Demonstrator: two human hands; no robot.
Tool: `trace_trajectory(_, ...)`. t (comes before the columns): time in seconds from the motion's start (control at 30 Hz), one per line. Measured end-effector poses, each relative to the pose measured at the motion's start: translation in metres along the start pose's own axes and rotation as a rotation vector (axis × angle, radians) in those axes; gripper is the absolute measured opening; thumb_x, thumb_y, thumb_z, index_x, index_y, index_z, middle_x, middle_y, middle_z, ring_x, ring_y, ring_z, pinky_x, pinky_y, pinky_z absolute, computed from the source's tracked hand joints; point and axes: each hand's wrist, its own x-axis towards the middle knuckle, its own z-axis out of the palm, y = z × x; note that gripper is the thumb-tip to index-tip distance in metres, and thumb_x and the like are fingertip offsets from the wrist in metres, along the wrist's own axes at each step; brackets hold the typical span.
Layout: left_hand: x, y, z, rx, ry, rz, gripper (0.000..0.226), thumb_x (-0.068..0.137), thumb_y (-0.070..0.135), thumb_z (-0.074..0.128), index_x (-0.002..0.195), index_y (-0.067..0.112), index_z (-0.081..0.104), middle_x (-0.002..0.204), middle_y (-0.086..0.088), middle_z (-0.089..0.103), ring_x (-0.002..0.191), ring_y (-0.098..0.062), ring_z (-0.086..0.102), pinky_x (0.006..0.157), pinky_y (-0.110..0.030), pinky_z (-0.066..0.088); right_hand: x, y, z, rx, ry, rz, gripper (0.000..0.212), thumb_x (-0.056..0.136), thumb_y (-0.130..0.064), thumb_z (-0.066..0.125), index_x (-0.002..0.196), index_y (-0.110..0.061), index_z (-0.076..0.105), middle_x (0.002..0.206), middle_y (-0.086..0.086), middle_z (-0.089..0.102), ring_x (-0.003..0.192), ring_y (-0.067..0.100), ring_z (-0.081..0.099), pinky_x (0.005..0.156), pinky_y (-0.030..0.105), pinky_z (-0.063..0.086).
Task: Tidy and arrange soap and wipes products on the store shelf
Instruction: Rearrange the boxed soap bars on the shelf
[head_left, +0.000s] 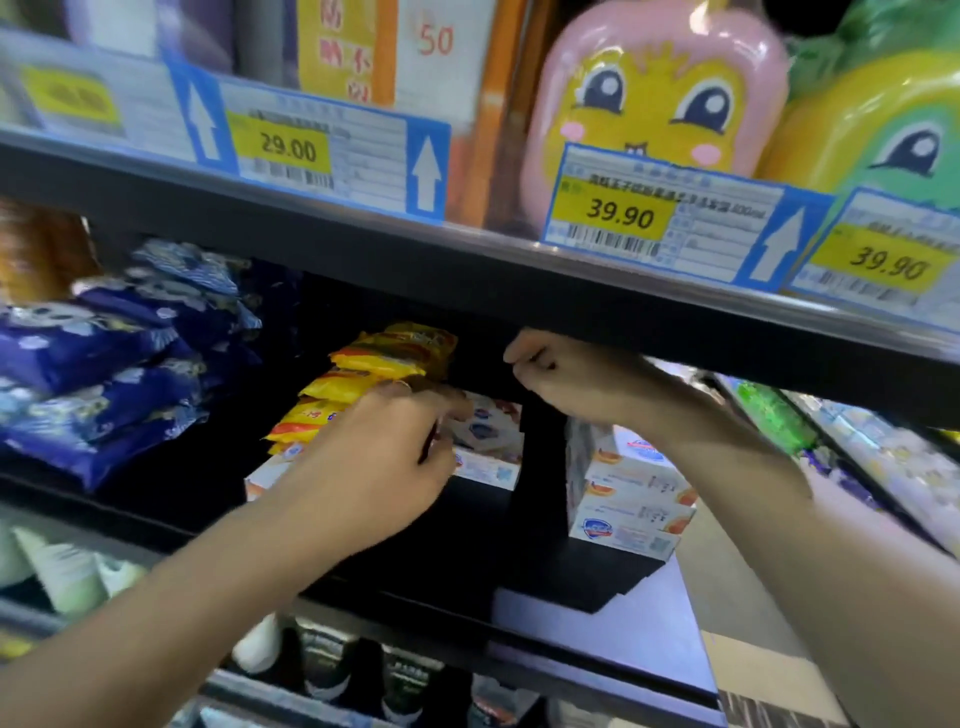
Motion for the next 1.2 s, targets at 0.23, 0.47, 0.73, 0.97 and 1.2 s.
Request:
trace_trajectory(0.23,-0.048,-0.056,-0.029,0.272,-0.15,0.056,0.06,0.099,0.063,0.023,0.137,0.036,0.06,0.136,0.011,0.062,0.125,-0.015,0.053,0.1,-0.035,0.046,0.012,-0.019,0.067,-0.319,-0.158,0.112,0.033,0.097,-0.036,0.056,0.124,-0.017,0.059,0.134,0.008,0.055,0.121,0.031,0.057,0.092,0.037,0.05)
trace_trajectory(0.47,-0.06,-0.075,-0.032,0.37,-0.325,0.085,0.066,0.088,0.033,0.065,0.152,0.027,0.052,0.152,0.002,0.053,0.137,-0.025,0.05,0.109,-0.041,0.046,0.009,-0.019,0.085,-0.305,-0.226,0.173,0.06,0.095,-0.035,0.056,0.153,-0.026,0.041,0.161,0.005,0.033,0.145,0.03,0.034,0.116,0.046,0.039)
trace_trajectory(0.73,-0.051,-0.088,-0.021,0.322,-0.28,0.177,0.056,0.095,0.046,0.06,0.147,0.05,0.042,0.147,0.022,0.04,0.13,-0.011,0.039,0.108,-0.03,0.035,-0.005,-0.017,0.085,-0.323,-0.194,0.133,0.064,0.09,-0.031,0.066,0.15,-0.028,0.043,0.162,0.006,0.03,0.147,0.03,0.026,0.118,0.04,0.034)
trace_trajectory(0.97,-0.044,-0.089,-0.017,0.248,-0.241,0.154,0.053,0.091,0.052,0.068,0.139,0.053,0.046,0.127,0.026,0.057,0.118,-0.003,0.053,0.09,-0.02,0.036,-0.017,-0.015,0.078,-0.254,-0.169,0.101,0.06,0.094,-0.023,0.066,0.147,-0.035,0.043,0.152,0.002,0.041,0.133,0.026,0.031,0.099,0.031,0.036)
trace_trajectory(1.2,-0.041,-0.071,-0.01,0.164,-0.175,0.085,0.057,0.089,0.054,0.074,0.137,0.058,0.043,0.104,0.036,0.039,0.096,0.001,0.043,0.075,-0.016,0.037,-0.032,-0.015,0.059,-0.114,-0.034,0.069,0.056,0.094,-0.019,0.067,0.143,-0.035,0.045,0.135,0.003,0.043,0.128,0.025,0.044,0.095,0.025,0.035)
